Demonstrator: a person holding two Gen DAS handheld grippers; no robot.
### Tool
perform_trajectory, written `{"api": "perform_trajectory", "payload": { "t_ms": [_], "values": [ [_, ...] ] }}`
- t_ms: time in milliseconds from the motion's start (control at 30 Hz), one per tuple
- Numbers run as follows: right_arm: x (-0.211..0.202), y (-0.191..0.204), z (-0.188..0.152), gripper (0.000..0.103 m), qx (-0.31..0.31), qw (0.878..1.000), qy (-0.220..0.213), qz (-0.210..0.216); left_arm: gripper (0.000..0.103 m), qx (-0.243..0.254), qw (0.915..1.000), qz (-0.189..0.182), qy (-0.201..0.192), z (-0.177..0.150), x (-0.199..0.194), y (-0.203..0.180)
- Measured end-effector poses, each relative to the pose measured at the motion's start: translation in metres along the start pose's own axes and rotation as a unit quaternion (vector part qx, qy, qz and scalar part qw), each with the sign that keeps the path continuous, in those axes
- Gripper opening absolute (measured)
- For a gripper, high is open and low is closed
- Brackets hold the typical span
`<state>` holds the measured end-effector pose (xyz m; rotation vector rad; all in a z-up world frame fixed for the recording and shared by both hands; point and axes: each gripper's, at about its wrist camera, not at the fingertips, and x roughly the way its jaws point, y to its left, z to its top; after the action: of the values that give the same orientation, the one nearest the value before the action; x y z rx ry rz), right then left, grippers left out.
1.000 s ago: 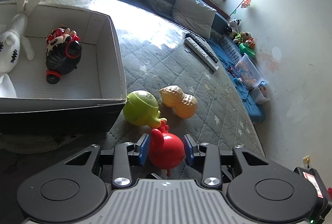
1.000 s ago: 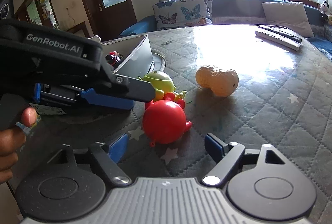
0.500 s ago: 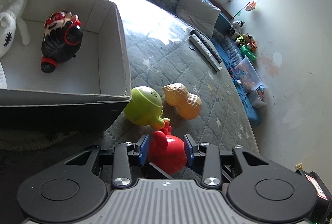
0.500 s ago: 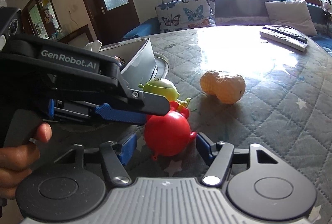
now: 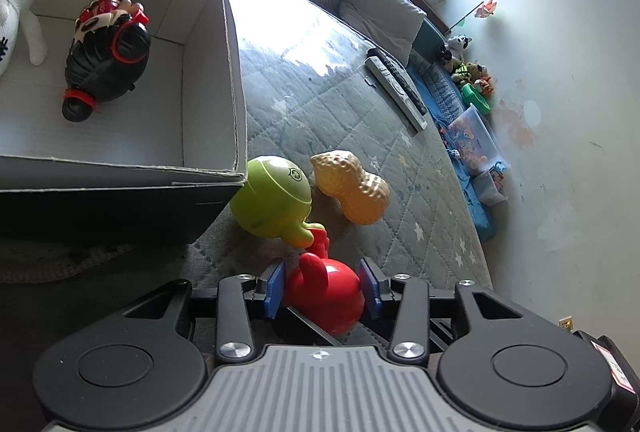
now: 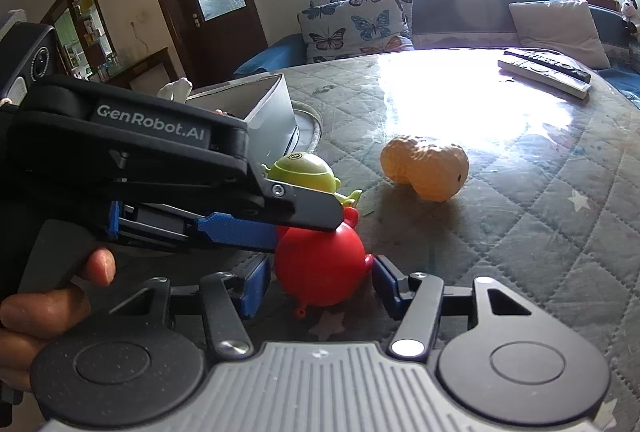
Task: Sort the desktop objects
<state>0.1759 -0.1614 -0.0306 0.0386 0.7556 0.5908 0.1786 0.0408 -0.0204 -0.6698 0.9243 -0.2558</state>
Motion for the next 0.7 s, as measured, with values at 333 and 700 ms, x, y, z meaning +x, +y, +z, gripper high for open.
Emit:
{"api": "perform_trajectory", "payload": {
  "t_ms": [333,700],
  "values": [
    [-0.001,-0.001,-0.001,0.054,-0.001,1.000,0.000,-0.002,0.048,0.001,1.0000,0.004,0.004,-0.003,0.006,-0.004],
    [-0.009,0.004,-0.008,0.052,-0.006,1.000,0.000,0.005,0.048,0.020,0.9998,0.007,0.002,-0.014,0.000,-0.007]
  ]
}}
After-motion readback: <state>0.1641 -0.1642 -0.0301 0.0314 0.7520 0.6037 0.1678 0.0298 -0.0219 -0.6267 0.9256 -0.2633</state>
